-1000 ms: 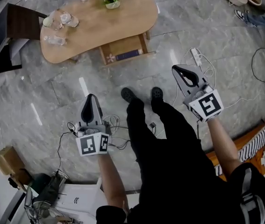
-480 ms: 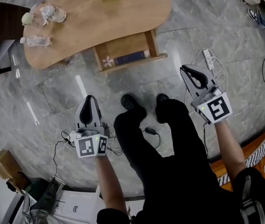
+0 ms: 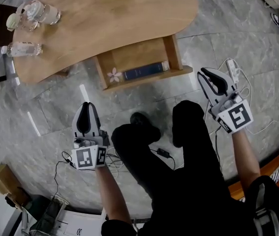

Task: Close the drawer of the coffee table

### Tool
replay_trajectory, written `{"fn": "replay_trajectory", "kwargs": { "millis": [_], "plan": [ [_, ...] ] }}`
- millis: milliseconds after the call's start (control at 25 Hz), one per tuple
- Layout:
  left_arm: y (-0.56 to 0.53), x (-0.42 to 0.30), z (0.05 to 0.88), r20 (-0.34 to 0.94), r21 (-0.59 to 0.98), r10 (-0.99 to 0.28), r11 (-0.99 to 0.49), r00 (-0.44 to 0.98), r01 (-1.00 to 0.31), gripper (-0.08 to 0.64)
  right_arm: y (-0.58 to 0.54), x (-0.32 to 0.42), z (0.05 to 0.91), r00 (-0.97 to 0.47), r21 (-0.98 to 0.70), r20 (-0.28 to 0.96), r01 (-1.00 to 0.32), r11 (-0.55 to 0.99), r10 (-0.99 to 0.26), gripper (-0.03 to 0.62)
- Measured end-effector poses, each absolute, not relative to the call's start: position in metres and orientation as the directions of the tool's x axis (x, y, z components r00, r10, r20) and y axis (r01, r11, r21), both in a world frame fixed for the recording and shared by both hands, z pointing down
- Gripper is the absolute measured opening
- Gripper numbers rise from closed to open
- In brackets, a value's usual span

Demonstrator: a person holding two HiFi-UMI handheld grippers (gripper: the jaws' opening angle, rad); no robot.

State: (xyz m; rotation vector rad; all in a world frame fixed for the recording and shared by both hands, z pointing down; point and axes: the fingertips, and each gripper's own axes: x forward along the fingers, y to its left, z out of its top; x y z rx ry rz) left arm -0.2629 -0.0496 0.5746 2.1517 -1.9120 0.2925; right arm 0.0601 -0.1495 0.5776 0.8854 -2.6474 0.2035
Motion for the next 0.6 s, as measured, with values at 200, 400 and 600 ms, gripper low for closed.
{"fn": "replay_trajectory", "kwargs": {
  "millis": [200,400,600],
  "plan": [
    [-0.061,-0.278,0.616,0.279,0.055,-0.951,-0.12,0.13,-0.991,0.079,-0.164,0.05,0.622,-0.753,-0.018,0.343,-0.604,0.797,-0.562,0.014],
    [-0.072,-0.281,0.654,0.262,0.07,-0.948,-0.17,0.182,-0.983,0.127,-0.175,0.045,0.661,-0.766,-0.007,0.318,-0.591,0.807,-0.559,0.04],
    [-0.081,-0.287,0.662,0.21,0.124,-0.948,-0.215,0.237,-0.969,0.182,-0.178,0.048,0.688,-0.771,-0.005,0.297,-0.591,0.806,-0.563,0.086]
  ]
}}
